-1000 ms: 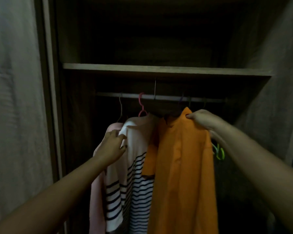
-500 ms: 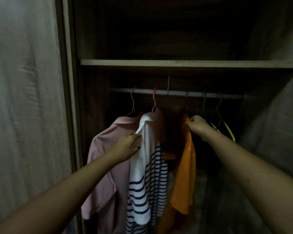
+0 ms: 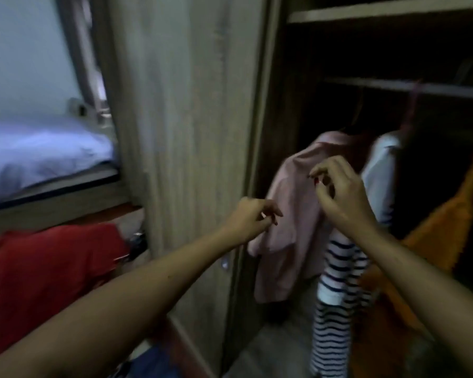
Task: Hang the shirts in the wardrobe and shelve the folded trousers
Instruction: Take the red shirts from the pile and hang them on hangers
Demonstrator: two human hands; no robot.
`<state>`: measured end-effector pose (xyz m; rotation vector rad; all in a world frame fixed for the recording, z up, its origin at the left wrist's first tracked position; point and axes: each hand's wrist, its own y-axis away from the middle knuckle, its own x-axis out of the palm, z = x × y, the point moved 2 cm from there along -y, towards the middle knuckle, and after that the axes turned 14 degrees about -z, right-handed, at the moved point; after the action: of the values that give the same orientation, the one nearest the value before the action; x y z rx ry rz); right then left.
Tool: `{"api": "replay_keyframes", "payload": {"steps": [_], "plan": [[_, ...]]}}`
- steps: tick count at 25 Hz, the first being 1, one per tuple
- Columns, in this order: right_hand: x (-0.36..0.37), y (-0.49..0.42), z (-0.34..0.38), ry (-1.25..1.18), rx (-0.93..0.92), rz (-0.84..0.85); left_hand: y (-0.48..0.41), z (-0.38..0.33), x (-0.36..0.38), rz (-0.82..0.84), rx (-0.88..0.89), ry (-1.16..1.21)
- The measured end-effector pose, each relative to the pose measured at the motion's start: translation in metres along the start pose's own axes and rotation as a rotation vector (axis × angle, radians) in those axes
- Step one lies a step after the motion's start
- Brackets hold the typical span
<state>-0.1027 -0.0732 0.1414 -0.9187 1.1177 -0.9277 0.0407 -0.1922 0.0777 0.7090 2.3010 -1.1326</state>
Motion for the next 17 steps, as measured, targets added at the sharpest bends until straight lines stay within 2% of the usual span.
{"api": "replay_keyframes", "payload": {"steps": [5, 10, 14, 17], "plan": [[0.154, 0.038, 0.097, -0.311, -0.051, 0.322, 0.113, 0.134, -0.121, -0.134, -0.416, -0.145], [0.298, 0.065, 0.211, -0.503, -0.055, 0.607, 0.222, 0.266, -0.261, -0.379, -0.692, -0.378], [0.411, 0.092, 0.268, -0.518, 0.108, 0.749, 0.282, 0.353, -0.334, -0.523, -0.925, -0.505], [0.491, 0.115, 0.290, -0.410, 0.303, 0.841, 0.307, 0.415, -0.366, -0.523, -1.004, -0.585]]}}
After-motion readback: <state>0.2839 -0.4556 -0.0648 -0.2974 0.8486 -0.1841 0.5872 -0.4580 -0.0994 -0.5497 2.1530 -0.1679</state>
